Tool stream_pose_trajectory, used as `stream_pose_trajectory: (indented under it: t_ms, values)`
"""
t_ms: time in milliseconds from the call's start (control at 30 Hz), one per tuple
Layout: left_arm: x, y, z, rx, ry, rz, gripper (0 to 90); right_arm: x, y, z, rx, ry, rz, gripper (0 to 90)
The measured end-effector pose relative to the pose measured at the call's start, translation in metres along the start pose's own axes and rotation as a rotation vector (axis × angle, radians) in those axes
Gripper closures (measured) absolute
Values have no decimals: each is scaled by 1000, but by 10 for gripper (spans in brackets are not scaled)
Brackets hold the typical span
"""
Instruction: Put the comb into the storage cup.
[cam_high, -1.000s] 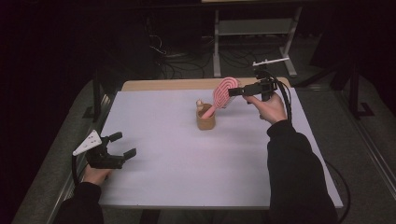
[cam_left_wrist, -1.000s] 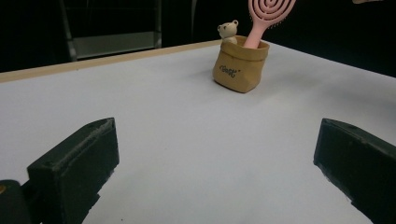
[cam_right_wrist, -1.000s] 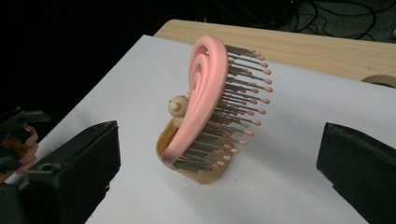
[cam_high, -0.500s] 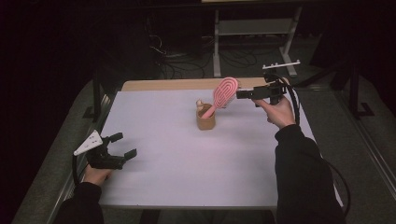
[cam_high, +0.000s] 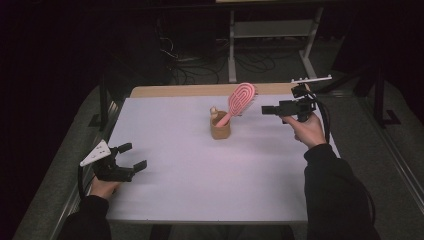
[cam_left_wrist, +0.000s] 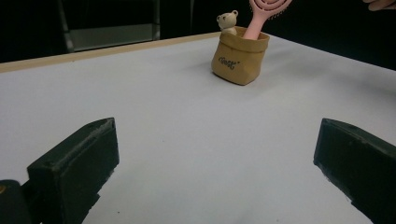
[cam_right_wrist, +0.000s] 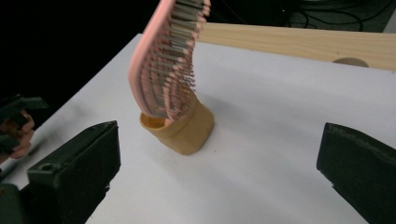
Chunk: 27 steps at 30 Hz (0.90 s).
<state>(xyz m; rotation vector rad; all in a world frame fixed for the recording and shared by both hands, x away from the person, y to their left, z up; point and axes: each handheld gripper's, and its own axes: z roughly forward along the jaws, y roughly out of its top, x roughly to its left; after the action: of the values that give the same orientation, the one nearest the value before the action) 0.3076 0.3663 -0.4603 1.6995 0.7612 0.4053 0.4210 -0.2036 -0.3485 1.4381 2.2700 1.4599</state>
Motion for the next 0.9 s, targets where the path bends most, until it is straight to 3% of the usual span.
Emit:
stream_pose_trajectory:
  t_ms: [467,900]
  values:
    - [0,0,0,15,-5,-7,0,-10,-35,-7,5,-25,-5,0]
    - [0,-1,1,22,-16,-17,0,-6,-63,-17,-19,-70,-45,0]
